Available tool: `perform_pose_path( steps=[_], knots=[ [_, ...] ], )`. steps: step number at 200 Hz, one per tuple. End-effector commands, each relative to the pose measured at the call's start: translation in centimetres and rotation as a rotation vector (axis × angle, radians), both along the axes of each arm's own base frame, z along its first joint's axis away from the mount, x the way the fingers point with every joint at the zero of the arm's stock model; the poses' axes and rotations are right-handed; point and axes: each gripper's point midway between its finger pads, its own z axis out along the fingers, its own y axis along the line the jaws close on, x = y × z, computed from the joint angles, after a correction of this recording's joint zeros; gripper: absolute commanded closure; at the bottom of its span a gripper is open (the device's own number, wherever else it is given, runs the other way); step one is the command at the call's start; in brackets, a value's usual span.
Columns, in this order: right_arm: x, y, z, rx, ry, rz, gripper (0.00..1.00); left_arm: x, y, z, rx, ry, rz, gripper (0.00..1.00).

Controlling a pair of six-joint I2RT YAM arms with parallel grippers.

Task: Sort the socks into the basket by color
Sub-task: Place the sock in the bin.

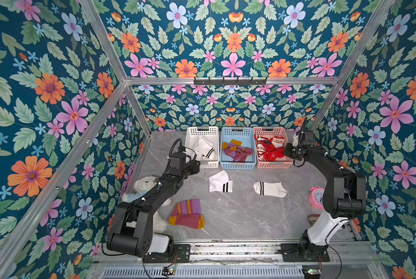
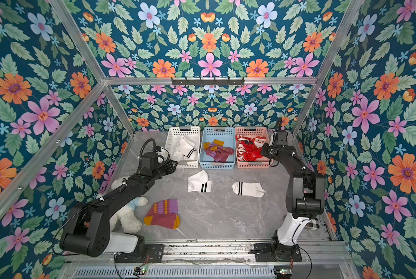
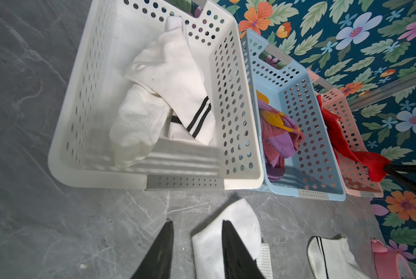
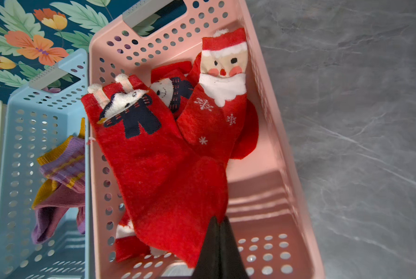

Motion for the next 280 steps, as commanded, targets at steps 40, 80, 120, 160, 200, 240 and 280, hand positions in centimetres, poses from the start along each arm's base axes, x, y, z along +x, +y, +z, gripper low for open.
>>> perform_pose_path(
  steps=[40,80,120,160,200,240,280],
  knots=[
    [0.6,0.2,0.4,0.060,-0.033,-0.009,1.00,0.3,0.1,0.6,0.006,-0.026,0.006,0.63],
    [1.1,0.8,0.1,0.099,-0.035,0.011,0.76,0.3,0.0,0.5,0.004,-0.021,0.004,0.63],
    [1.9,1.2,2.2,0.122,-0.092,0.015,0.63,0.2,0.1,0.5,0.012,-0.020,0.007,0.63],
    [3.2,3.6,3.3,0.123,-0.109,0.073,0.63,0.1,0.1,0.8,0.012,-0.025,0.010,0.63],
    [5.0,7.1,3.9,0.132,-0.124,0.155,0.64,-0.1,0.2,0.9,0.018,-0.025,0.016,0.62],
    [6.1,10.8,2.2,0.154,-0.086,0.241,0.75,-0.2,0.4,0.9,0.024,-0.022,0.021,0.62],
    [6.7,12.0,-0.4,0.193,-0.032,0.258,0.83,-0.3,0.4,0.7,0.025,-0.019,0.021,0.62]
  ],
)
